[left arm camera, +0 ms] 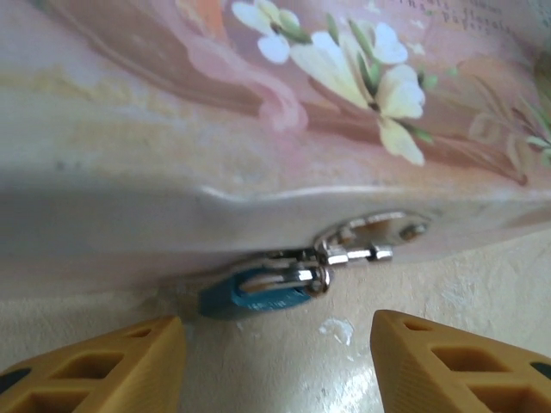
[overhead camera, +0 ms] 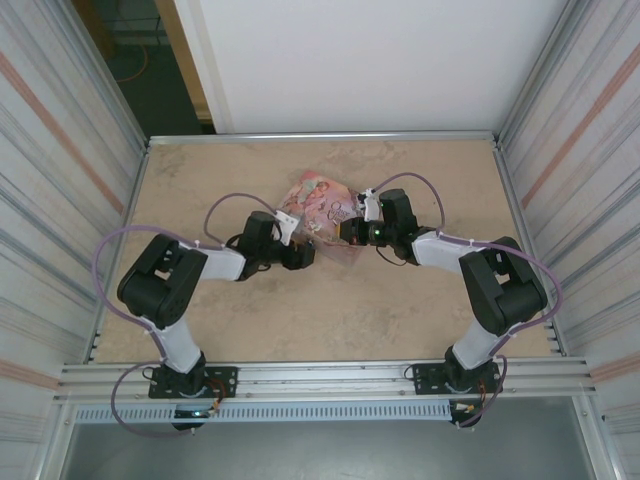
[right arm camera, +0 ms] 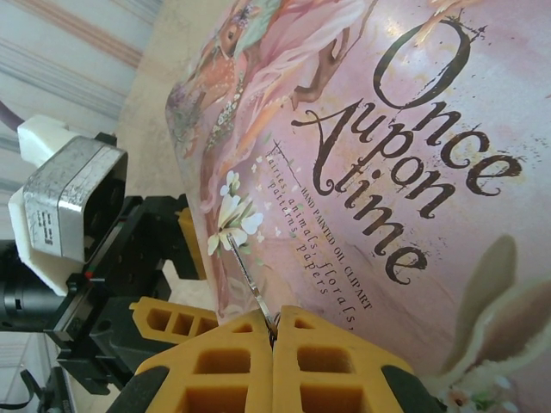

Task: Unlock a padlock with a key

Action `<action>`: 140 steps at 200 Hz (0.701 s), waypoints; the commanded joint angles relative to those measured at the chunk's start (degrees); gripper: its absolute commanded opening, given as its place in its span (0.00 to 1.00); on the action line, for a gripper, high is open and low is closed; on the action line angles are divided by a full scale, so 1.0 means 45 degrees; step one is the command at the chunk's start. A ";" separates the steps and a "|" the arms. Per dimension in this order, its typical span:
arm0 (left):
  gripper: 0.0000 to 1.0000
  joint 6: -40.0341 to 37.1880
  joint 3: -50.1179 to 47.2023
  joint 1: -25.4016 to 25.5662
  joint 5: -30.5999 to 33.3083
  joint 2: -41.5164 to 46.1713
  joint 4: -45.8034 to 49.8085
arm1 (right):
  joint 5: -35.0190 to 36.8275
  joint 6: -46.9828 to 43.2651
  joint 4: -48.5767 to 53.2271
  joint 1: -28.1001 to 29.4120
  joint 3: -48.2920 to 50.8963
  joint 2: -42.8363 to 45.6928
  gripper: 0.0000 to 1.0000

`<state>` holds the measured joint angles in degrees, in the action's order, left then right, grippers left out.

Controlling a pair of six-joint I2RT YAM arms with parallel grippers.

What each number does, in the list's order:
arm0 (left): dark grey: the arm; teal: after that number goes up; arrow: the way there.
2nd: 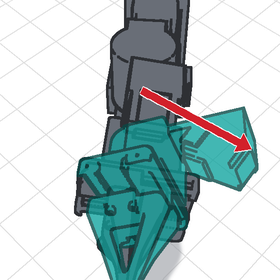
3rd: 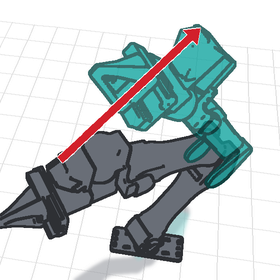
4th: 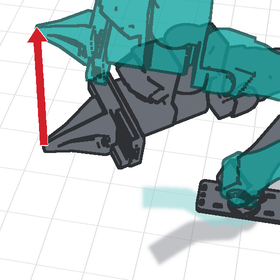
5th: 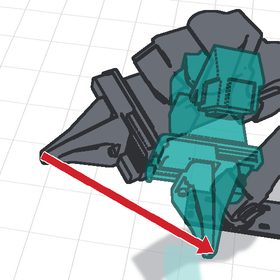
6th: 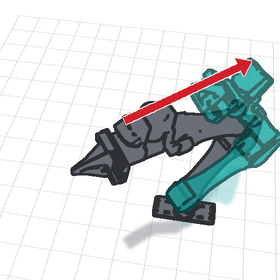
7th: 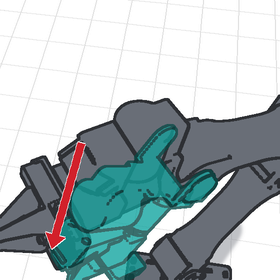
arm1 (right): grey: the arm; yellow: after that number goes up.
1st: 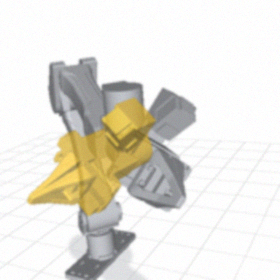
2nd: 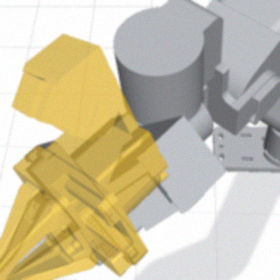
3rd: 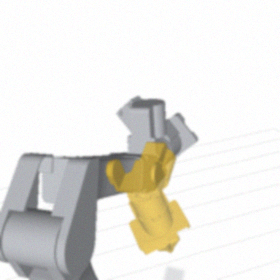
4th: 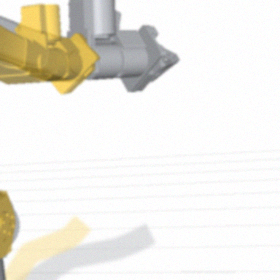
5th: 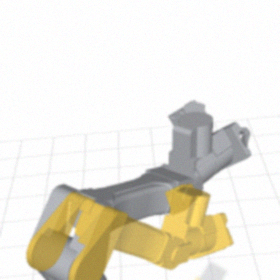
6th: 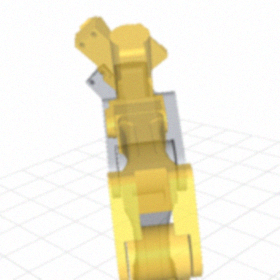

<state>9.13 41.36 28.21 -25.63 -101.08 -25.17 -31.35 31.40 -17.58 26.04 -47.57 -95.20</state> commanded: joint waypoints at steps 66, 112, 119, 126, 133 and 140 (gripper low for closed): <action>0.52 0.0049 0.0964 0.0098 -0.0477 -0.0663 -0.0347 | 0.0428 -0.0376 0.1740 0.0150 0.0157 -0.0120 0.00; 0.46 -0.0014 0.1179 0.0196 -0.0479 -0.0759 -0.0019 | 0.0425 -0.0395 0.1740 0.0152 0.0161 -0.0130 0.00; 0.46 -0.0027 0.1234 0.0216 -0.0479 -0.0808 0.0006 | 0.0425 -0.0395 0.1740 0.0139 0.0161 -0.0127 0.00; 0.45 -0.0055 0.1273 0.0250 -0.0463 -0.0848 0.0070 | 0.0425 -0.0395 0.1740 0.0122 0.0156 -0.0115 0.00; 0.44 -0.0088 0.1348 0.0274 -0.0460 -0.0910 0.0102 | 0.0425 -0.0405 0.1740 0.0129 0.0161 -0.0120 0.00; 0.44 -0.0108 0.1389 0.0294 -0.0476 -0.0951 0.0144 | 0.0434 -0.0414 0.1749 0.0131 0.0161 -0.0118 0.00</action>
<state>9.23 45.19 28.25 -25.85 -104.27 -24.05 -31.03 30.81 -16.45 26.17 -47.81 -94.87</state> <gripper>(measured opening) 0.446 0.046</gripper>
